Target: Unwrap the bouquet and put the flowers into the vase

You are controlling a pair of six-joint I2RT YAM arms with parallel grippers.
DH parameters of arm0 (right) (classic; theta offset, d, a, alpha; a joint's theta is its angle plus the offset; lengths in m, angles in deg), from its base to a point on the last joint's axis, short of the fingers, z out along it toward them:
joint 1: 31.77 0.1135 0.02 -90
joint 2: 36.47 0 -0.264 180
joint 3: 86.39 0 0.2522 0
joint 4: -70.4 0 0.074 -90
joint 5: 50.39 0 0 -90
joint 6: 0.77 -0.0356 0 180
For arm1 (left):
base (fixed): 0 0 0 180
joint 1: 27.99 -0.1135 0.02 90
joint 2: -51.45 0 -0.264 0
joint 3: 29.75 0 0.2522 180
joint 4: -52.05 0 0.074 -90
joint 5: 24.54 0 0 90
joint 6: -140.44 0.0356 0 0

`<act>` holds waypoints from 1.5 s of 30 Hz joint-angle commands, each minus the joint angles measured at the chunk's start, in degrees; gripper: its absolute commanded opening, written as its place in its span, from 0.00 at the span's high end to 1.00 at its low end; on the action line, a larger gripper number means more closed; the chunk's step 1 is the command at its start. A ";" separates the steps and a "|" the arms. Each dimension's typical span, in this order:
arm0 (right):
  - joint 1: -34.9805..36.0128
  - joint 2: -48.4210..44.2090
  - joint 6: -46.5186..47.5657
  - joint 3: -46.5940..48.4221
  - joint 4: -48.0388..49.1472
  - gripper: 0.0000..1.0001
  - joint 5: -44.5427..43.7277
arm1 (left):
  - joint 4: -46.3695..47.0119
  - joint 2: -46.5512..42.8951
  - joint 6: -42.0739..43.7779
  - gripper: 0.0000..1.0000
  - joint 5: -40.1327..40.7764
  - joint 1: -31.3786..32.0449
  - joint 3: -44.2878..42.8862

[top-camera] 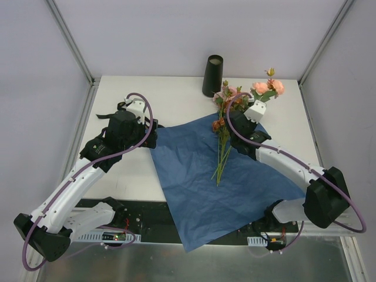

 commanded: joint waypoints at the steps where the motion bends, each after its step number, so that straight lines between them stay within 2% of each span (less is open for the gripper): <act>1: 2.62 -2.48 5.98 3.27 1.04 1.00 -3.88 | 1.52 -0.89 1.04 0.01 1.19 -0.31 0.34; 5: 5.60 -3.26 7.14 4.67 -1.31 1.00 -1.34 | 1.52 -0.98 1.13 0.01 1.45 -0.31 0.42; 10: 8.95 -3.09 5.73 9.85 -10.62 1.00 -2.82 | 1.52 -0.80 1.04 0.01 1.37 -0.31 0.34; 13: 10.18 -3.35 5.82 11.44 -11.97 1.00 -3.79 | 1.52 -0.80 0.95 0.01 1.37 -0.31 0.33; 19: 9.83 -6.95 18.98 7.93 6.73 1.00 -2.04 | 1.52 -1.06 1.13 0.01 1.37 -0.31 0.51; 25: 4.21 -7.93 25.68 6.17 27.20 1.00 11.75 | 1.52 -1.76 1.13 0.01 1.63 -0.31 0.60; 28: 0.79 -6.44 28.74 7.83 33.98 1.00 17.64 | 1.52 -1.86 1.13 0.01 1.54 -0.31 0.51; 36: -5.02 4.63 41.84 19.16 47.70 1.00 29.42 | 1.61 -2.82 1.04 0.01 0.75 -0.31 0.34; 45: -11.17 18.07 42.29 36.38 56.14 1.00 42.70 | 1.61 -3.70 0.86 0.01 0.40 -0.31 0.42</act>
